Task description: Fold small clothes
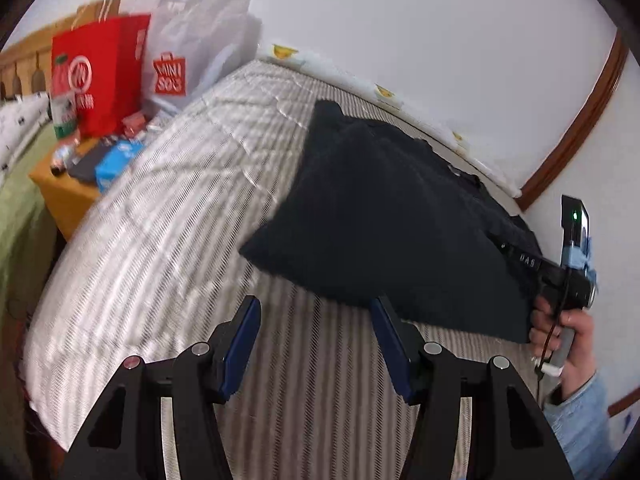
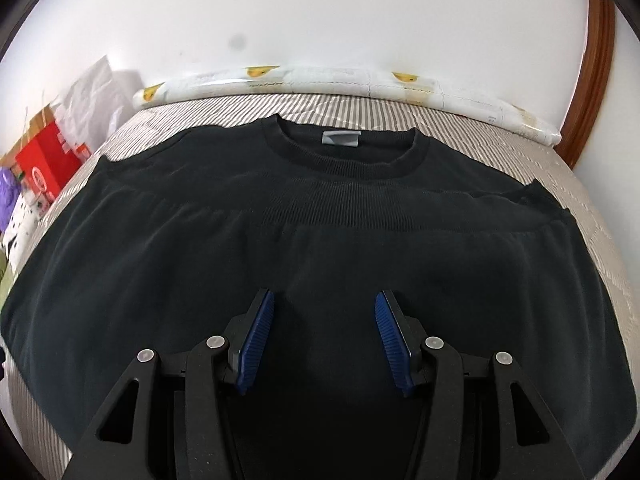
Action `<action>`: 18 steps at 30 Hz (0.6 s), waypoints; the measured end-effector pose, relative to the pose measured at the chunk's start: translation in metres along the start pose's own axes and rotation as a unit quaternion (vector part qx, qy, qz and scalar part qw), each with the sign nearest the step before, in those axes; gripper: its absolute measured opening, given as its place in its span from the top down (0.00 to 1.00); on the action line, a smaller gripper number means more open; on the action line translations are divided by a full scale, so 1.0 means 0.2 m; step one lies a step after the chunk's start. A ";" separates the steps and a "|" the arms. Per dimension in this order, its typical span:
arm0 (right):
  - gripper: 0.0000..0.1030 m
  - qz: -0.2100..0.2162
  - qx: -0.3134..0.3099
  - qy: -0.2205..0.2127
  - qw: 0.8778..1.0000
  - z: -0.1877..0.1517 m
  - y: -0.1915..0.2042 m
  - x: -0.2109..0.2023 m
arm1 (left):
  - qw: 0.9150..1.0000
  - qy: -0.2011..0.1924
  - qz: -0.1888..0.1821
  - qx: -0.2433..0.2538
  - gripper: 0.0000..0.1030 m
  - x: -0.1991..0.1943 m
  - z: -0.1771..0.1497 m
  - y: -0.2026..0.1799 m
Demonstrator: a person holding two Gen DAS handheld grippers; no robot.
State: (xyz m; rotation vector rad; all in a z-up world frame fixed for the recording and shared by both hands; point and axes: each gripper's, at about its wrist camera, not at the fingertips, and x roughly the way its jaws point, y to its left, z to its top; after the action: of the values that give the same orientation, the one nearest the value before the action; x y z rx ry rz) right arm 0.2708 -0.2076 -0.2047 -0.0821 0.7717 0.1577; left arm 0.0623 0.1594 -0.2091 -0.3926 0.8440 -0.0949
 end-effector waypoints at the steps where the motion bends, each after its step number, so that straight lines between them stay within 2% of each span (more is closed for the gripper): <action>1: 0.49 -0.003 -0.006 -0.002 1.000 -0.02 0.00 -0.01 | 1.000 0.004 -0.006 -0.003 0.46 0.01 -0.01 -0.01; 7: 0.49 -0.009 -0.025 -0.009 1.000 -0.20 0.01 -0.17 | 0.998 0.004 -0.050 -0.046 0.46 0.10 -0.01 -0.01; 12: 0.49 -0.006 -0.024 -0.024 0.999 -0.33 0.00 -0.30 | 0.997 -0.010 -0.056 -0.053 0.46 0.16 0.05 -0.02; 18: 0.49 -0.004 -0.055 -0.011 0.998 -0.47 0.06 -0.37 | 0.995 -0.021 -0.056 -0.081 0.48 0.21 0.12 -0.03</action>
State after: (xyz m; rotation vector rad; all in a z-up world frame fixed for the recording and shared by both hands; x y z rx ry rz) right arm 0.1520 -0.2165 -0.2206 -0.1875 0.7404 0.1934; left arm 0.1077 0.1510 -0.2230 -0.5925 0.7896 -0.1229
